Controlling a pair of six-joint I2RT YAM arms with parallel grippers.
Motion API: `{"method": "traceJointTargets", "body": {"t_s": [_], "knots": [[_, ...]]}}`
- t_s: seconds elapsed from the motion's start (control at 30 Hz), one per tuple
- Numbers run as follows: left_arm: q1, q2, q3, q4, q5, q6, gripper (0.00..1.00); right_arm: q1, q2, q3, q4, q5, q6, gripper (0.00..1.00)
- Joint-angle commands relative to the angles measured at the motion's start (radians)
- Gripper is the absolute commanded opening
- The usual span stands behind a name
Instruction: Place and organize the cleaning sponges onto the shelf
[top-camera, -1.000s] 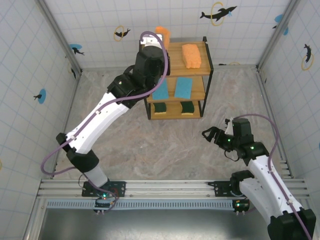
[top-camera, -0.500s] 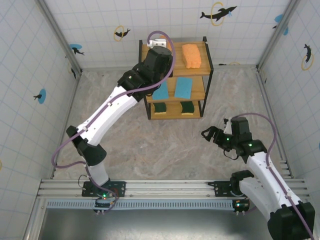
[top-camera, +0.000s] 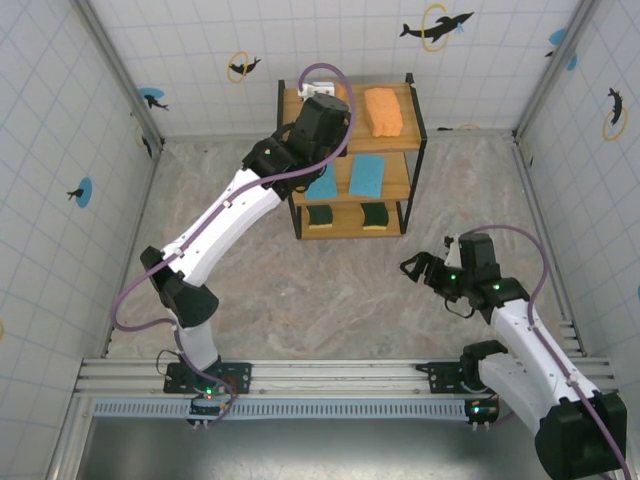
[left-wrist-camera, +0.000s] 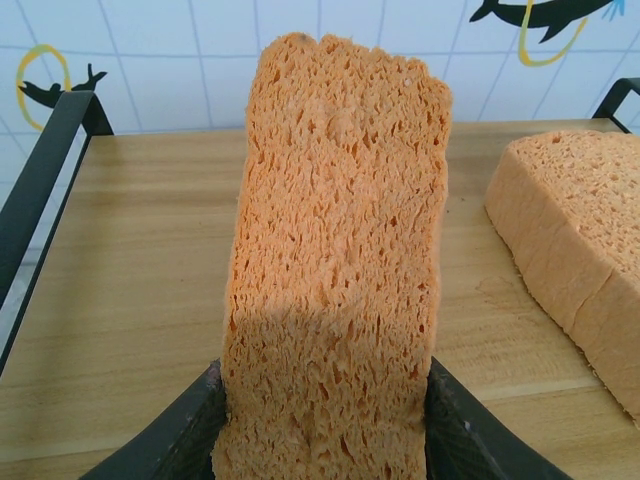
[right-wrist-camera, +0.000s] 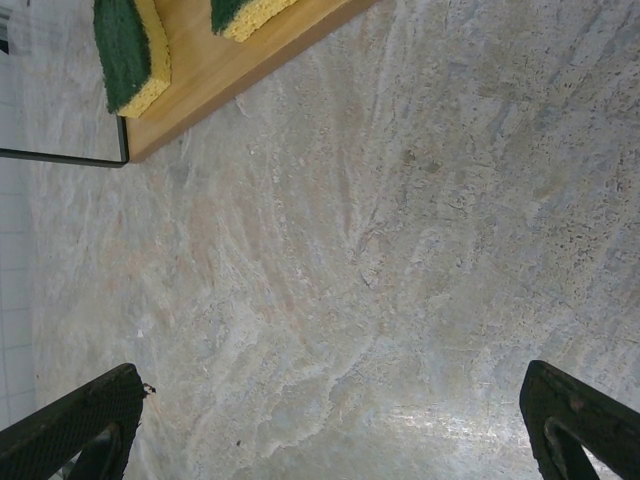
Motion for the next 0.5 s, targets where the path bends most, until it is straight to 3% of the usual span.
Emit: {"method": "traceJointTargets", "body": {"t_s": [0.0, 0.47], "knots": [[0.005, 0.003, 0.04, -0.041, -0.031, -0.017, 0.38, 0.006, 0.004, -0.024, 0.033, -0.015, -0.009, 0.99], [0.005, -0.014, 0.046, -0.079, -0.061, -0.032, 0.42, 0.008, 0.002, -0.029, 0.039, -0.015, -0.003, 0.99]]}}
